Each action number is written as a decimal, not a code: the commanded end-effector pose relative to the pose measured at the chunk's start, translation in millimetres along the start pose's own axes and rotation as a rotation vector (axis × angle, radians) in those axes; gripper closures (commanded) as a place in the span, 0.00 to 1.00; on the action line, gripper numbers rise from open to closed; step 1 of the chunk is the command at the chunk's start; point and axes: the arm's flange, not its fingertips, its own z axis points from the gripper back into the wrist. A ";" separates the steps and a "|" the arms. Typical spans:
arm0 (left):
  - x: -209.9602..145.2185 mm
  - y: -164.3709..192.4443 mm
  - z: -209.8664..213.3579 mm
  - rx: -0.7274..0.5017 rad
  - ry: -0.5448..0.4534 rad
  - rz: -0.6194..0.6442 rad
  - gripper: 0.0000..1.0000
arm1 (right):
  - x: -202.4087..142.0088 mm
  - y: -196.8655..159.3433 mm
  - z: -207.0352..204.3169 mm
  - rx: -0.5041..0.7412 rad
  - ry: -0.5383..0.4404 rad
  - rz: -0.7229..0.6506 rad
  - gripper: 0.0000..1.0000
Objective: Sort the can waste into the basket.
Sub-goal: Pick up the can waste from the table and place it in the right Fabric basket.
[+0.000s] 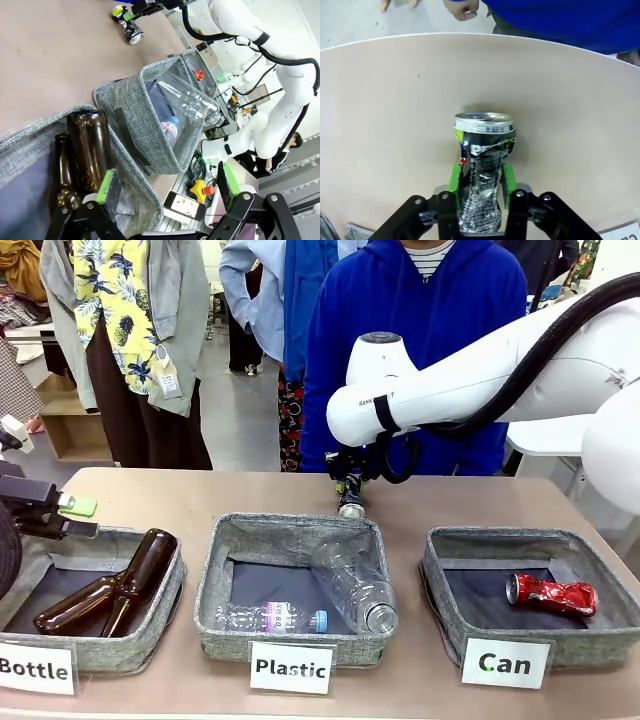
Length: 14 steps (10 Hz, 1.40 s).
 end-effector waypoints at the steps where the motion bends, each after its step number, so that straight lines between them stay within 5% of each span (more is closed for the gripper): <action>1: -1.7 -2.7 1.1 -0.003 0.003 0.000 0.00 | -1.5 -8.8 7.8 -0.048 -0.012 -0.023 0.99; 5: -1.7 -2.7 1.1 -0.003 0.003 0.000 0.00 | 4.8 -32.9 -11.1 -0.033 -0.006 -0.040 1.00; 14: -1.7 -2.7 1.1 -0.003 0.003 0.000 0.00 | 3.8 -9.4 -30.2 0.003 0.012 -0.027 1.00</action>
